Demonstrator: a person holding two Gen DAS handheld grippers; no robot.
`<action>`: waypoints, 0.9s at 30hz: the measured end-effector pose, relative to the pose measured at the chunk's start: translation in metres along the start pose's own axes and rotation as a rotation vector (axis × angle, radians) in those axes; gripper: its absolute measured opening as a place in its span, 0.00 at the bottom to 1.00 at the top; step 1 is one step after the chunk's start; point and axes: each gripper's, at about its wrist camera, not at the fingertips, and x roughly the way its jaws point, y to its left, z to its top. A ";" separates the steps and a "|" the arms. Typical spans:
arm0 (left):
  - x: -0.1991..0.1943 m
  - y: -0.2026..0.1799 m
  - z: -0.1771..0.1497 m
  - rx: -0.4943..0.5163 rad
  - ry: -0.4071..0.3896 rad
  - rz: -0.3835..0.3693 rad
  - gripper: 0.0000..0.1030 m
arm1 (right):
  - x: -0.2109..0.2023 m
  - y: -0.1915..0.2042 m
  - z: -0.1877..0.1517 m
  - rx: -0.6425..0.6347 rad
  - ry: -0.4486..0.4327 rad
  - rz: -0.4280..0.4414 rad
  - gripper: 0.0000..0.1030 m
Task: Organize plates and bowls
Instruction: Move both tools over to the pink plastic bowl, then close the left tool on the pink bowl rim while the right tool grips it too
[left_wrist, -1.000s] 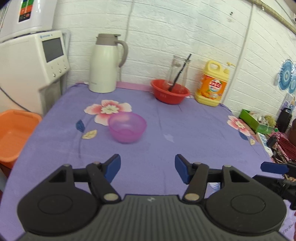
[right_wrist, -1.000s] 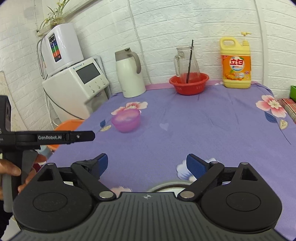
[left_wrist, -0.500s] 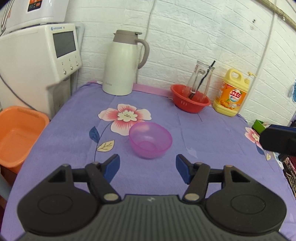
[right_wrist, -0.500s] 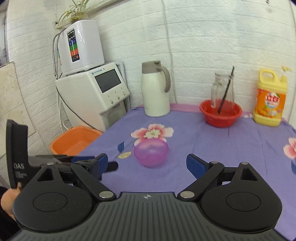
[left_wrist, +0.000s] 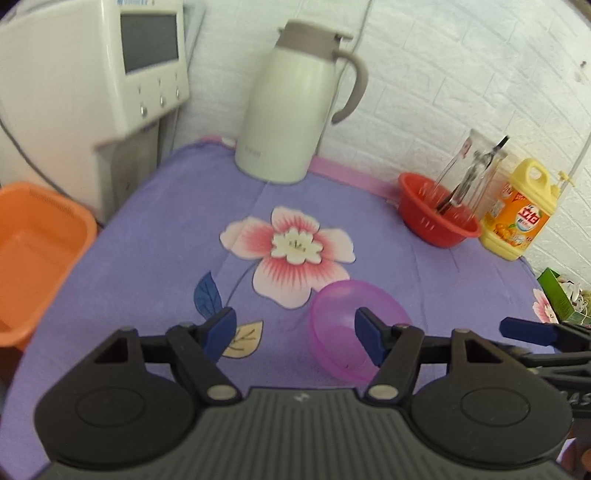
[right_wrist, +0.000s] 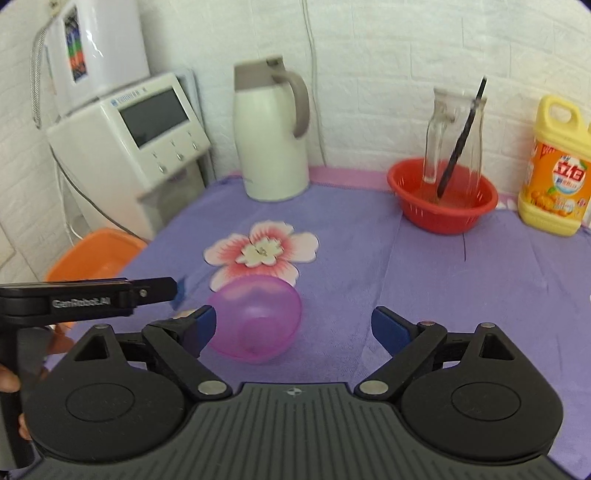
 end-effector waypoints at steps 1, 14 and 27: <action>0.010 0.001 0.001 -0.013 0.019 -0.007 0.65 | 0.011 -0.002 -0.001 -0.003 0.022 -0.005 1.00; 0.072 -0.013 0.006 0.006 0.093 0.020 0.65 | 0.080 -0.007 -0.003 -0.013 0.108 -0.039 1.00; 0.079 -0.024 -0.008 0.029 0.104 -0.006 0.10 | 0.097 0.012 -0.014 -0.072 0.130 -0.012 0.62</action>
